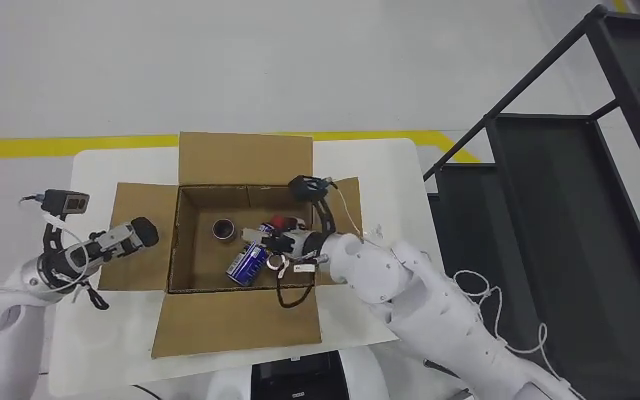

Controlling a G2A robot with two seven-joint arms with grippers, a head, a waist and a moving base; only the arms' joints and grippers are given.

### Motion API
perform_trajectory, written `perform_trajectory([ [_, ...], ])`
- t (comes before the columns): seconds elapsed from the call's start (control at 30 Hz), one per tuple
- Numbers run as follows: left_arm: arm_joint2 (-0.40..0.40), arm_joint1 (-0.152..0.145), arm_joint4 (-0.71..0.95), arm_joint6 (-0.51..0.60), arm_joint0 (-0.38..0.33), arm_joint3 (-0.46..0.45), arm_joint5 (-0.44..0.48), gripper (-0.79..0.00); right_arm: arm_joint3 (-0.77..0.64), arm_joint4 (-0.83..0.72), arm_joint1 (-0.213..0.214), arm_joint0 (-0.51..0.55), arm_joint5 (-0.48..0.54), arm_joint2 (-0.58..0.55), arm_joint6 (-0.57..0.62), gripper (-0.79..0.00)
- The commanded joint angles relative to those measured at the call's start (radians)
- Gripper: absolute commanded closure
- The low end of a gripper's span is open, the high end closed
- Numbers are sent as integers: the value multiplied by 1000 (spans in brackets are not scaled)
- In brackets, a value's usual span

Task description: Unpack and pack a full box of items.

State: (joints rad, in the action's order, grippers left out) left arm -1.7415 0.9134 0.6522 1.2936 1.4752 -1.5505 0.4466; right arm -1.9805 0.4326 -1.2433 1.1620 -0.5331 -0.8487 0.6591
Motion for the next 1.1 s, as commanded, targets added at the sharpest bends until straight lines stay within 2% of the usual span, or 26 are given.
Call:
perform_trajectory([
  [0.0, -15, -3, 21, 29, 1, -4, -11, -785, 18, 40, -17, -73, -107, 67, 21, -785],
  [0.13, -26, -5, 61, 66, 2, 2, -18, -785, 73, 89, -57, -186, -247, 190, 69, -785],
  [0.3, -26, -5, 61, 66, 2, 2, -18, -785, 175, 109, -115, -304, -360, 312, 100, -785],
  [0.47, -26, -5, 61, 66, 2, 2, -18, -785, 304, 86, -186, -408, -423, 386, 87, -785],
  [0.6, -26, -5, 61, 66, 2, 2, -18, -785, 405, 30, -229, -454, -406, 391, 70, -785],
  [1.07, -26, -5, 61, 66, 2, 2, -18, -785, 405, 30, -229, -454, -406, 391, 70, -785],
])
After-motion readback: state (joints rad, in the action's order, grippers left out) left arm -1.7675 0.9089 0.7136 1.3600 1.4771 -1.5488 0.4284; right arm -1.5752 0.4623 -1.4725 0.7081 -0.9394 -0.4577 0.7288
